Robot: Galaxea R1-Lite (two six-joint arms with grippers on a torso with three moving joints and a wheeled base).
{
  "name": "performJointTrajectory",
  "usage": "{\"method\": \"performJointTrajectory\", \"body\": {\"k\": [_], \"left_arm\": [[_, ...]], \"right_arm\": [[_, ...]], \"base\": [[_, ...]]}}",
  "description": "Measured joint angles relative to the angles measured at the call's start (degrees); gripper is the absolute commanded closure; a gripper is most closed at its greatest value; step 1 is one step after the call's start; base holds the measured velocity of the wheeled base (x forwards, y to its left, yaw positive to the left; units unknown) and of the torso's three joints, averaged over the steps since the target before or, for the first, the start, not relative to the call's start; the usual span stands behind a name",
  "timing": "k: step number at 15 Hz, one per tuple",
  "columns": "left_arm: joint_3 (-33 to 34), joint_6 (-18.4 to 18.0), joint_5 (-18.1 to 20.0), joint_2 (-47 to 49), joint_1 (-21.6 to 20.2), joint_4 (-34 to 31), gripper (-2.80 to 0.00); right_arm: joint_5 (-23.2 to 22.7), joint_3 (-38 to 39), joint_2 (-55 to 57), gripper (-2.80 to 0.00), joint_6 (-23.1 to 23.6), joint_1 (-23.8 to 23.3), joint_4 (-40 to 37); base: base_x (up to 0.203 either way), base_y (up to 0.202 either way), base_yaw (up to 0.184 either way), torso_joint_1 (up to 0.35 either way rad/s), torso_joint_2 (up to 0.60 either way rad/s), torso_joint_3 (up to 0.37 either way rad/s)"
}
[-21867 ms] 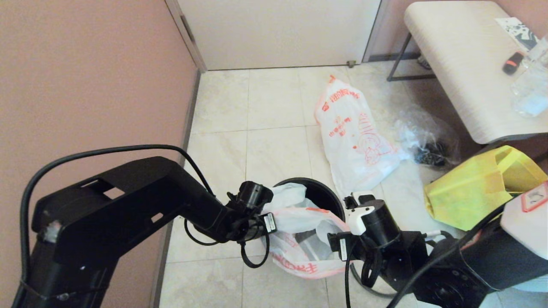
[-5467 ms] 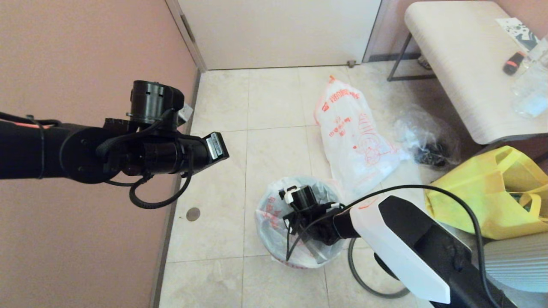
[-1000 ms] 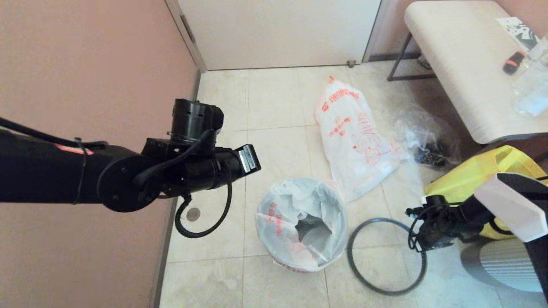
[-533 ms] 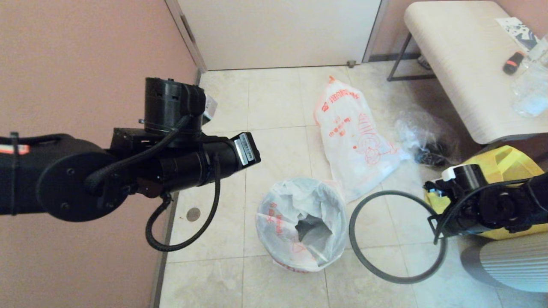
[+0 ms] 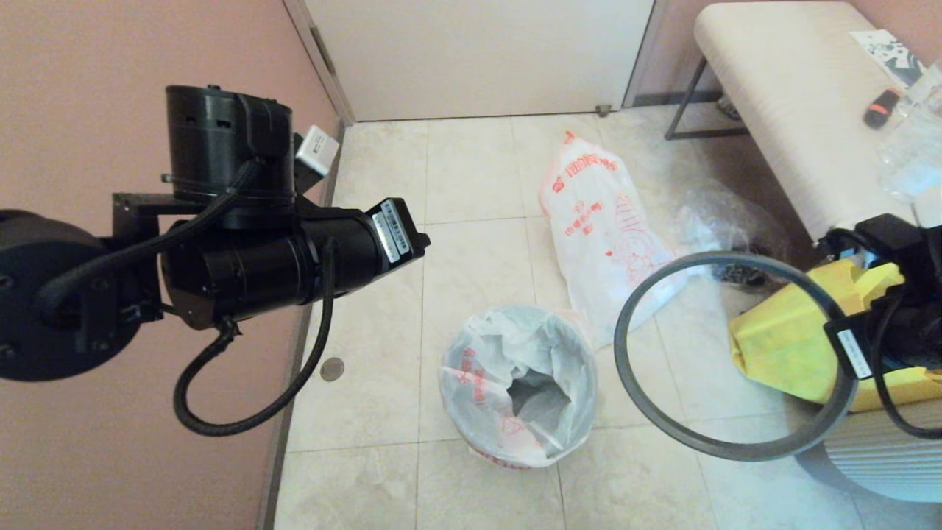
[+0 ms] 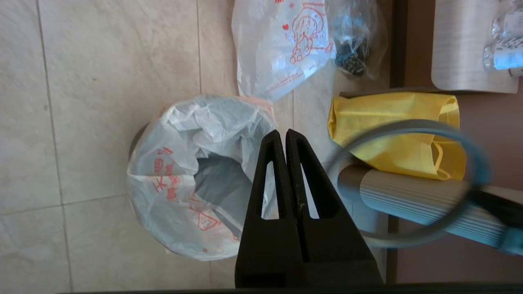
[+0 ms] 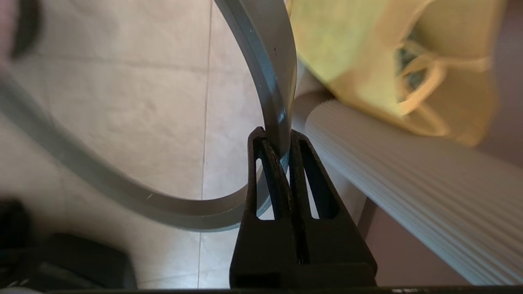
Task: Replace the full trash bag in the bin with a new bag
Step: Place the trash can ring on the trash can
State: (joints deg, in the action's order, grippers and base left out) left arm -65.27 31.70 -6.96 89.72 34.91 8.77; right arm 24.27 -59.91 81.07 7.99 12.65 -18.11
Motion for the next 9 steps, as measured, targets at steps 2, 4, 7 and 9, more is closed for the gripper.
{"method": "performJointTrajectory", "body": {"k": [2,4,7,9], "left_arm": [[-0.3,0.0,0.64,-0.22,-0.8,-0.04,0.0],[-0.44,0.0,1.57,0.09,-1.57,-0.03,0.0],[-0.86,-0.09,2.07,1.96,-3.16,-0.12,0.0],[-1.93,-0.73,2.34,3.45,-5.87,-0.72,0.0]], "right_arm": [[-1.53,-3.05,-1.44,0.0,-3.01,2.41,-3.61],[-3.93,-5.57,0.3,0.0,-6.91,5.1,-4.18],[-9.14,-11.63,7.68,0.0,-14.39,9.73,-4.23],[-11.98,-16.14,14.56,0.0,-18.92,12.7,-4.18]], "base": [[0.0,0.0,0.0,0.0,0.0,0.0],[0.0,0.0,0.0,0.0,0.0,0.0],[0.0,0.0,0.0,0.0,0.0,0.0],[0.0,0.0,0.0,0.0,0.0,0.0]]}}
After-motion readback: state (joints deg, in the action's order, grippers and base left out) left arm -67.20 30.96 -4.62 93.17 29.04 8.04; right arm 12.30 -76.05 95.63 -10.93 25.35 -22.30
